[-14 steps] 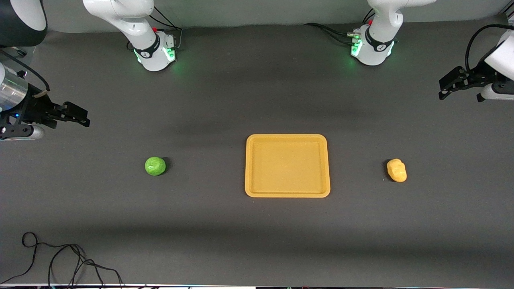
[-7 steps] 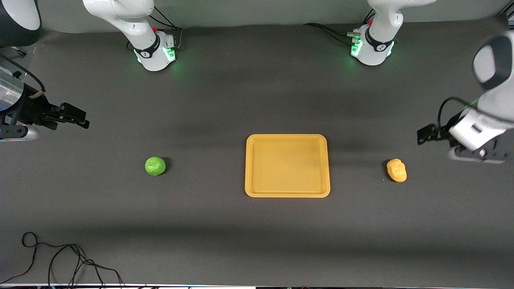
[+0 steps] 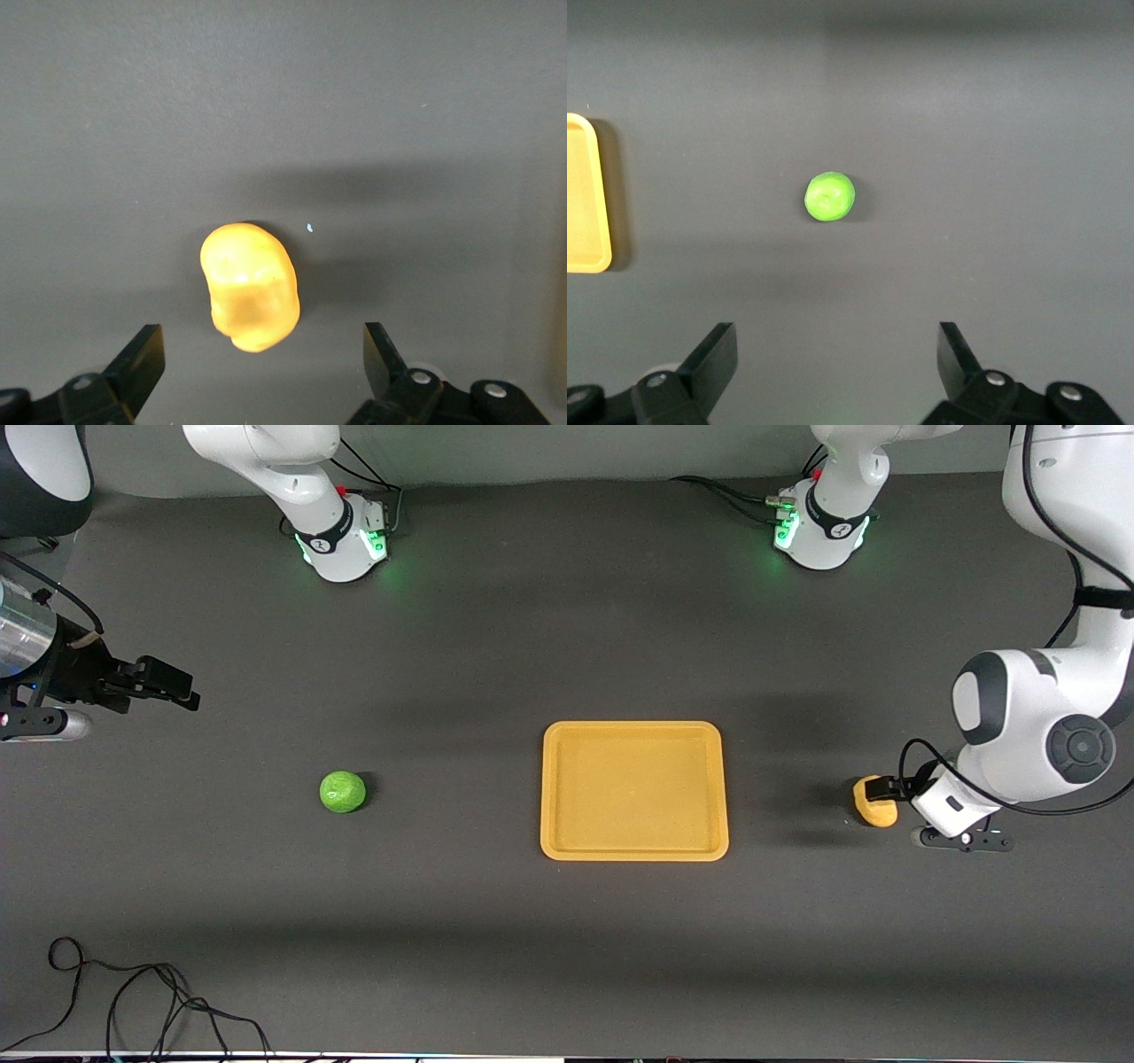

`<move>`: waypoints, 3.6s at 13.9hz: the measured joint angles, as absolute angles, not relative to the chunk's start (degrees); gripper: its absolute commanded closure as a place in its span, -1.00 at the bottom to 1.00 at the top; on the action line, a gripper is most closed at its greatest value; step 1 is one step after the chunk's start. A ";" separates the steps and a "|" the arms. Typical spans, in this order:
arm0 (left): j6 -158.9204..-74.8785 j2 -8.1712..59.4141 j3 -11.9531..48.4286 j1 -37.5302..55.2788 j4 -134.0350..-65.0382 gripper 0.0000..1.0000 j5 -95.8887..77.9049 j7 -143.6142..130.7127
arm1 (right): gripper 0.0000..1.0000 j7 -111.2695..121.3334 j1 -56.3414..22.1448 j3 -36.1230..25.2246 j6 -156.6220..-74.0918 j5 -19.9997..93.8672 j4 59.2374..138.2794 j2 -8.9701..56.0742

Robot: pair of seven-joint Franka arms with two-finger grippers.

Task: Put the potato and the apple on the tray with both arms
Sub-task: 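Grasp the potato with the left gripper while the right gripper grasps the apple, then carry the potato onto the tray with the left gripper and release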

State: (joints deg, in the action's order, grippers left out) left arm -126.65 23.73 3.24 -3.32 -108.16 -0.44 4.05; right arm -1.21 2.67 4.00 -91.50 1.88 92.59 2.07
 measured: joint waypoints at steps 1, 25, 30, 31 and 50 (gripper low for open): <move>-128.66 24.28 3.17 -3.41 -109.11 -1.00 -0.42 3.97 | -1.00 -0.43 2.54 4.05 -91.47 1.88 92.63 2.58; -123.87 18.77 3.42 9.05 -110.53 0.69 0.41 -14.76 | -1.00 -6.46 -6.78 3.26 -138.40 -1.39 123.39 18.24; -121.66 20.20 3.62 22.37 -108.15 0.67 1.73 -31.79 | -1.00 -8.05 -6.25 0.89 -140.89 -3.80 122.82 20.56; -121.97 21.15 3.60 23.56 -107.73 0.66 1.78 -33.50 | -1.00 -9.17 -6.35 0.93 -141.96 -3.80 122.75 21.61; -129.71 30.83 2.49 27.74 -103.26 -1.00 1.97 -41.11 | 0.49 -19.15 -13.68 2.17 -113.96 9.29 97.87 21.05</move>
